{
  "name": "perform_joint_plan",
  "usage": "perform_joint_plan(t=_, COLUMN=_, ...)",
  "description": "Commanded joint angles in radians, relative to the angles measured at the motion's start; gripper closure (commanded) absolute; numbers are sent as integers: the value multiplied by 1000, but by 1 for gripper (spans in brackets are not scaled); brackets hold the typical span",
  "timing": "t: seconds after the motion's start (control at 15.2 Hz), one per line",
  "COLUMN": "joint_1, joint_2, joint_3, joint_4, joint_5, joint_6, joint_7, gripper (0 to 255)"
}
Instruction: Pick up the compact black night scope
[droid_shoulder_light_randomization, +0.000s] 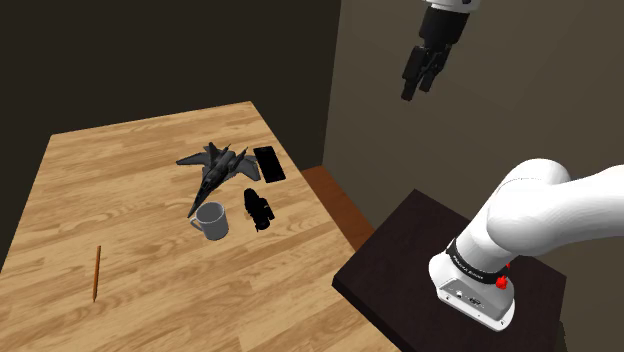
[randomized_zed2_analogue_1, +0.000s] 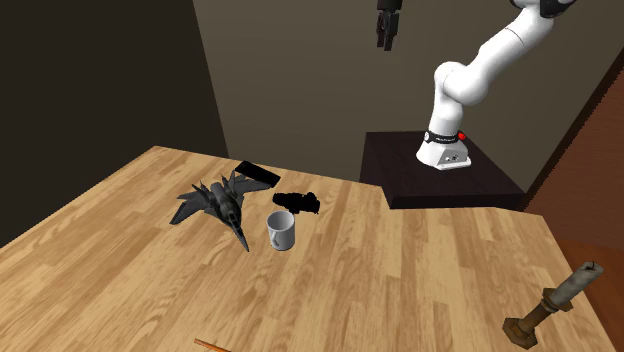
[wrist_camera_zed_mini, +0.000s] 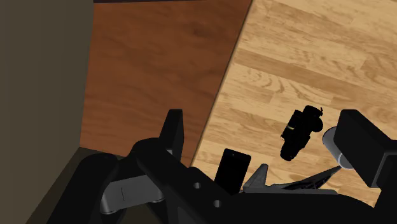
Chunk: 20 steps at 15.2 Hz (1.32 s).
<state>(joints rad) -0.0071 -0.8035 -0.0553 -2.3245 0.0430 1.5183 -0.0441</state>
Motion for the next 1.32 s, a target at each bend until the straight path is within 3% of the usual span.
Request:
perform_joint_plan(t=0.0, joint_1=0, joint_2=0, joint_3=0, joint_4=0, joint_5=0, joint_6=0, joint_7=0, gripper=0)
perform_joint_plan(t=0.59, joint_1=30, joint_2=95, joint_3=154, joint_4=-164, joint_5=77, joint_6=304, joint_7=170, gripper=0)
perform_joint_plan(t=1.25, joint_1=40, joint_2=369, joint_3=332, joint_4=-195, joint_5=98, joint_6=657, joint_7=374, gripper=0)
